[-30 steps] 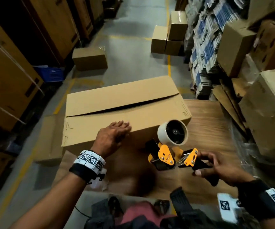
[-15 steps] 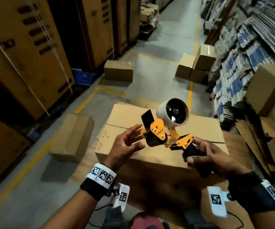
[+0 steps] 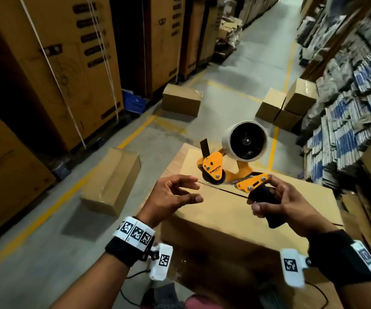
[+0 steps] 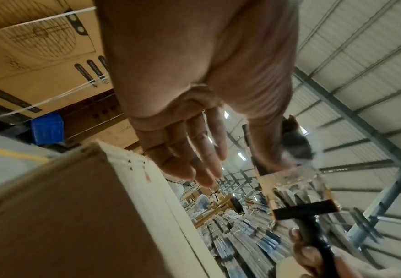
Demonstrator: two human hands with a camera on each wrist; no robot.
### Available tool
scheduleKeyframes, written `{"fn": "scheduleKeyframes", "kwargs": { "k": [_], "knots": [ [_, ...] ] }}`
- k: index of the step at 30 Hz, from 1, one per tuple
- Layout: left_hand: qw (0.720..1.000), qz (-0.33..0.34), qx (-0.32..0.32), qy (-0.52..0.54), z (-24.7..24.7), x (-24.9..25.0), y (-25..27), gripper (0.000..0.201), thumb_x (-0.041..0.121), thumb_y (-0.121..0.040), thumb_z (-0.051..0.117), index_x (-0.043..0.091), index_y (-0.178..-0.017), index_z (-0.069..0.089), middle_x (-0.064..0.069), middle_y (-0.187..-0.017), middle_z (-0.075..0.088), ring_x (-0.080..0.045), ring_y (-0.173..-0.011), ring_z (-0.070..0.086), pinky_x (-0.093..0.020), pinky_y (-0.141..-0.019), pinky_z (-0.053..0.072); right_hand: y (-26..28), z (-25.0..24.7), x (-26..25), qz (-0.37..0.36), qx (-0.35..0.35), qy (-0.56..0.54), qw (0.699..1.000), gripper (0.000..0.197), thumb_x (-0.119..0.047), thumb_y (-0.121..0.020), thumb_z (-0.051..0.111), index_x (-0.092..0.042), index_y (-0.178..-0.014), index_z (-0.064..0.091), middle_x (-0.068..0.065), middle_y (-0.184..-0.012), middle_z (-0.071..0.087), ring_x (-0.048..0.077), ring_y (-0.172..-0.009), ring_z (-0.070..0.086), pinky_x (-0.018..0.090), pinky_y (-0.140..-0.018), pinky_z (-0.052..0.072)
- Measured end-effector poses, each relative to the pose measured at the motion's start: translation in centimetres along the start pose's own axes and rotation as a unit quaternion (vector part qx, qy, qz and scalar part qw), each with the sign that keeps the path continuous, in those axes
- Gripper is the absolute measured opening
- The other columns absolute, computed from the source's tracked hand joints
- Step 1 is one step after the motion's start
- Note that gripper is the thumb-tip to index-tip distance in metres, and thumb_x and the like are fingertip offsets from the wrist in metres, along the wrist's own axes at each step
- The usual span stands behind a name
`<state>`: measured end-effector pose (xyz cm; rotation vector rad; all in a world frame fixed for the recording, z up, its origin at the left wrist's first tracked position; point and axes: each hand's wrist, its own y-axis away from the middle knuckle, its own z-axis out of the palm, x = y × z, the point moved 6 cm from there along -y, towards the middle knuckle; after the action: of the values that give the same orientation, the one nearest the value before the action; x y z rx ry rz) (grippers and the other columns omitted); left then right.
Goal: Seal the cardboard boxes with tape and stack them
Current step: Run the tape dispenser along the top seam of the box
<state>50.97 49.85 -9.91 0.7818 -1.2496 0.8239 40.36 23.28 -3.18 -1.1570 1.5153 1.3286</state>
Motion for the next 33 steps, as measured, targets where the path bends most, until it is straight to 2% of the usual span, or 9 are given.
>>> {"fn": "scheduleKeyframes", "kwargs": {
  "k": [1,3,6,9,12,16,20,24,33],
  "knots": [
    [1.0,-0.009,0.001,0.003,-0.6,-0.2,-0.1,0.061,0.028,-0.064,0.099,0.016,-0.119,0.075,-0.007,-0.111,0.079,-0.031,-0.097,0.076,-0.047,-0.088,0.061,-0.4,0.3,-0.4,-0.002,0.004,0.014,1.0,0.061,0.001,-0.073,0.083,-0.001,-0.127,0.054,0.025,-0.099,0.073,0.03,-0.077,0.066,0.038,-0.072,0.054],
    [1.0,-0.013,0.002,0.011,-1.6,-0.1,-0.2,0.052,0.018,-0.069,0.094,0.015,-0.117,0.075,-0.008,-0.11,0.079,-0.029,-0.095,0.076,-0.039,-0.078,0.059,-1.0,0.8,-1.1,-0.005,0.01,0.032,0.999,0.064,-0.001,-0.071,0.085,-0.002,-0.127,0.054,0.024,-0.1,0.074,0.03,-0.079,0.067,0.038,-0.073,0.055],
    [0.998,-0.038,0.005,0.043,-2.5,0.0,-0.7,0.028,0.008,-0.09,0.077,0.009,-0.118,0.072,-0.011,-0.111,0.079,-0.027,-0.091,0.074,-0.028,-0.065,0.054,-1.7,1.3,-2.0,-0.006,0.021,0.028,0.999,0.075,-0.015,-0.065,0.095,-0.002,-0.125,0.053,0.024,-0.101,0.074,0.029,-0.08,0.067,0.035,-0.073,0.056],
    [0.977,-0.12,0.031,0.175,-2.8,0.0,-1.1,0.031,0.025,-0.1,0.065,0.006,-0.125,0.068,-0.017,-0.119,0.075,-0.027,-0.09,0.073,-0.029,-0.066,0.056,-2.3,1.8,-2.6,-0.007,0.031,0.032,0.999,0.071,-0.012,-0.067,0.093,-0.001,-0.124,0.053,0.023,-0.101,0.074,0.03,-0.083,0.067,0.036,-0.074,0.056],
    [0.959,-0.173,0.01,0.222,-1.8,0.1,-1.6,0.058,0.052,-0.09,0.066,0.01,-0.13,0.065,-0.013,-0.123,0.075,-0.026,-0.096,0.073,-0.032,-0.072,0.057,-2.9,2.3,-3.2,-0.008,0.036,0.034,0.999,0.062,0.005,-0.069,0.081,0.001,-0.125,0.053,0.022,-0.1,0.075,0.023,-0.078,0.068,0.028,-0.067,0.057],
    [0.969,-0.151,-0.026,0.195,-0.2,0.4,-2.5,0.067,0.061,-0.077,0.072,0.018,-0.129,0.068,-0.007,-0.123,0.075,-0.021,-0.092,0.071,-0.027,-0.066,0.051,-3.5,3.2,-3.3,-0.006,0.022,0.024,0.999,0.061,0.01,-0.072,0.079,-0.002,-0.127,0.056,0.023,-0.1,0.074,0.023,-0.076,0.067,0.026,-0.066,0.057],
    [0.968,-0.123,0.021,0.218,-1.2,1.1,-3.5,0.063,0.048,-0.065,0.086,0.014,-0.117,0.072,-0.004,-0.106,0.076,-0.011,-0.065,0.058,-0.023,-0.054,0.037,-4.1,3.1,-2.9,-0.014,0.044,0.004,0.999,0.06,0.01,-0.073,0.078,-0.002,-0.128,0.056,0.024,-0.101,0.073,0.025,-0.075,0.065,0.026,-0.063,0.056],
    [0.969,-0.092,0.001,0.23,-2.0,1.4,-3.8,0.052,0.025,-0.076,0.091,0.014,-0.122,0.069,-0.006,-0.1,0.069,-0.011,-0.062,0.053,-0.021,-0.05,0.034,-4.2,2.5,-2.3,-0.012,0.051,0.0,0.999,0.064,0.005,-0.071,0.079,-0.001,-0.13,0.055,0.025,-0.103,0.073,0.029,-0.081,0.065,0.029,-0.07,0.058],
    [0.966,-0.094,-0.084,0.227,-0.9,1.9,-3.5,0.025,0.026,-0.09,0.073,0.024,-0.112,0.061,-0.004,-0.098,0.066,-0.019,-0.071,0.058,-0.025,-0.054,0.039,-4.0,2.1,-1.8,-0.007,0.052,-0.001,0.999,0.066,0.006,-0.069,0.08,0.0,-0.13,0.055,0.023,-0.1,0.073,0.025,-0.078,0.067,0.031,-0.069,0.058]
  ]
}}
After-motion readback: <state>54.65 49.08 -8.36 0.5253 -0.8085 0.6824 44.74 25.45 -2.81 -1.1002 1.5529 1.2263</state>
